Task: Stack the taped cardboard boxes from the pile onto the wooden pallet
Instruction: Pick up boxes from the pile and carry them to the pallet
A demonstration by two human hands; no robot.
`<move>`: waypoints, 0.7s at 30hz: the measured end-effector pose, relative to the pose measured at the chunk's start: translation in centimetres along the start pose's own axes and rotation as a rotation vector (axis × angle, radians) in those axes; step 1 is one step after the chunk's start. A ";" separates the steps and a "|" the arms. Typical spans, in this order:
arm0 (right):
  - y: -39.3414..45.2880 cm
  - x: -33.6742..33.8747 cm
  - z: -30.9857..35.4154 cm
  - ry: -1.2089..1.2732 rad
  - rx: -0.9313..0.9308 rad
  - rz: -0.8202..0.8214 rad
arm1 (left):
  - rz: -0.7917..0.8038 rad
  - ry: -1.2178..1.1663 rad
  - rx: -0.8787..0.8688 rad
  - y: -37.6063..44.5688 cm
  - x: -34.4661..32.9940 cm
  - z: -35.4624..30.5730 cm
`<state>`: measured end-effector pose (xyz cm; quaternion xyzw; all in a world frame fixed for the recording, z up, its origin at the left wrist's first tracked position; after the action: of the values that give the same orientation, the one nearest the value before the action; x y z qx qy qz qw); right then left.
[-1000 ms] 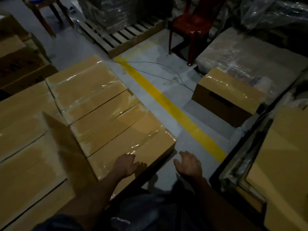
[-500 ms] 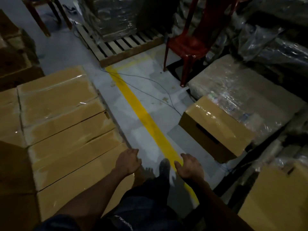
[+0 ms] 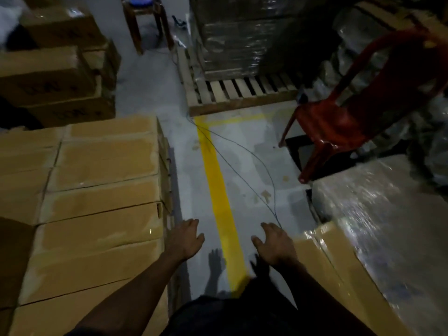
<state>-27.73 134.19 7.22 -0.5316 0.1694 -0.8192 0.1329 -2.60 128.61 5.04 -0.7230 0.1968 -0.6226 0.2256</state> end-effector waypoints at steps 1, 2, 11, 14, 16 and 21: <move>2.2 0.8 -0.6 -0.013 0.028 0.016 | -0.018 -0.018 0.025 1.3 0.4 -0.3; 4.7 1.8 -1.2 -0.025 0.053 0.024 | -0.033 -0.048 0.054 2.8 0.8 -0.7; 27.2 12.6 -3.0 -0.141 0.314 0.124 | -0.092 -0.329 0.341 15.8 7.4 -4.8; 33.6 16.9 -0.8 -0.172 0.402 0.153 | -0.125 -0.370 0.440 18.4 12.8 -6.9; 37.8 19.6 1.1 -0.188 0.463 0.157 | -0.163 -0.373 0.496 20.9 15.9 -7.5; 47.9 22.9 5.5 -0.227 0.565 0.185 | -0.218 -0.502 0.603 28.8 20.4 -6.2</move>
<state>-30.05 80.84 8.10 -0.5441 -0.0331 -0.7536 0.3673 -5.88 92.93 5.91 -0.7706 -0.1337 -0.4768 0.4013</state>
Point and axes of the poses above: each hand's wrist, its own y-axis towards the middle knuckle, its own x-axis out of the back of the hand, z = x × y, the point moved 3 cm from there along y, towards the middle knuckle, and after that the axes turned 13 degrees about x, right-handed, at the moved point
